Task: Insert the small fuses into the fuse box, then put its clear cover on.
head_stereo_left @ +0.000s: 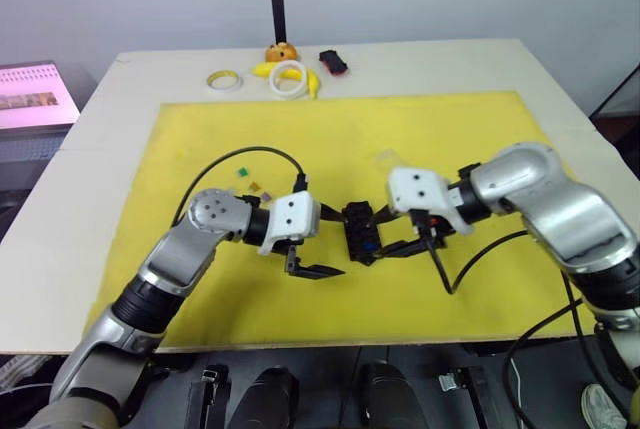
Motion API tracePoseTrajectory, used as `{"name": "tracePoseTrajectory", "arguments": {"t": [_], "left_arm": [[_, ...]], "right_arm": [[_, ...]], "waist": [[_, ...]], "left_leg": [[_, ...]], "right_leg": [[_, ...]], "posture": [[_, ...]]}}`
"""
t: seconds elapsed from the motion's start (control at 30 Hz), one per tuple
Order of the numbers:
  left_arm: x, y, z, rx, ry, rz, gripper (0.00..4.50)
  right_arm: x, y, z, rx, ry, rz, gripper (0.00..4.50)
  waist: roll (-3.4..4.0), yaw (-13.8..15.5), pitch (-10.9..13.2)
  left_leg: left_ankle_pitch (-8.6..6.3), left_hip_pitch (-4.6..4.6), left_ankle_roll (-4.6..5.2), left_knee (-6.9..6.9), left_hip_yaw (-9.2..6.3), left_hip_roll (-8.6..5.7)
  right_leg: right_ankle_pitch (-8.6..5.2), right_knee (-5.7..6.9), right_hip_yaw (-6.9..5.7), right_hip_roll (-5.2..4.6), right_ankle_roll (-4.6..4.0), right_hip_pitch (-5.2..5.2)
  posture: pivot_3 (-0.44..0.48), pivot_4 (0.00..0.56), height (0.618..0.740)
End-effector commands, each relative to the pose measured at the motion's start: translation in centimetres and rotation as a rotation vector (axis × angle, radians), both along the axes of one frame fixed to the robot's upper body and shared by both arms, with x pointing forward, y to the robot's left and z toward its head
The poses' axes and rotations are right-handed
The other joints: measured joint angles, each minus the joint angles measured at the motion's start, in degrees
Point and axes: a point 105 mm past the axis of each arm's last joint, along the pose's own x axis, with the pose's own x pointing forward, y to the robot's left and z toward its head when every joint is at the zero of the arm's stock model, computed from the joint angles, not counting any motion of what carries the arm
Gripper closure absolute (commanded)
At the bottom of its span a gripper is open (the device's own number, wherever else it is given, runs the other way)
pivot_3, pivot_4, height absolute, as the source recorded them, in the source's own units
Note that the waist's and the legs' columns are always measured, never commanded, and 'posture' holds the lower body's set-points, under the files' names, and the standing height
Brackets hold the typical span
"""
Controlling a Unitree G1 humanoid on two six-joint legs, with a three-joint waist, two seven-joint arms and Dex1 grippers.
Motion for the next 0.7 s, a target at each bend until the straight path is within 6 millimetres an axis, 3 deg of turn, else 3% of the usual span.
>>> {"name": "tracePoseTrajectory", "arguments": {"t": [0.03, 0.17, 0.27, 0.37, 0.7], "left_arm": [[-0.4, -0.4, 1.2, -0.036, -0.035, -0.043, 0.0], [-0.1, -0.3, 1.3, -0.038, -0.025, -0.038, 0.0], [0.2, -0.4, 1.3, -0.041, -0.024, -0.036, 0.0], [0.4, -0.4, 1.4, -0.044, -0.024, -0.035, 0.0], [0.4, -0.2, 1.0, -0.026, -0.035, -0.031, 0.0]], "right_arm": [[0.0, -0.3, 1.0, 0.153, -0.011, -0.019, 2.2], [0.6, -0.6, 0.2, 0.347, 0.012, -0.06, 2.2], [0.3, -0.9, -1.1, 0.436, 0.044, -0.066, 3.02], [-0.2, -1.0, -2.5, 0.48, 0.078, -0.061, 4.46], [0.4, -0.6, -4.5, 0.445, 0.06, -0.124, 4.46]], "waist": [[-0.01, 0.0, 0.0], [-0.01, -0.1, 0.0], [-0.01, 0.0, 0.0], [-0.01, -0.1, 0.0], [-0.01, -0.1, 0.0]], "left_leg": [[0.0, 0.0, 0.0, 0.0, -0.01, 0.0], [0.0, 0.01, 0.0, 0.02, 0.0, 0.0], [0.0, 0.02, 0.0, 0.03, 0.0, 0.0], [0.0, 0.02, 0.0, 0.04, 0.0, -0.02], [0.01, 0.04, -0.01, 0.04, -0.01, -0.02]], "right_leg": [[0.0, 0.0, -0.01, 0.0, 0.0, 0.02], [0.0, 0.02, -0.01, 0.0, 0.0, 0.02], [0.0, 0.02, -0.02, 0.0, 0.0, 0.03], [0.0, 0.03, -0.02, -0.01, 0.0, 0.03], [0.01, 0.04, -0.02, 0.01, 0.01, 0.04]], "posture": [[0.0, 0.15, 0.74], [0.0, 0.15, 0.74], [0.0, 0.15, 0.74], [0.0, 0.15, 0.74], [0.0, 0.15, 0.74]]}}
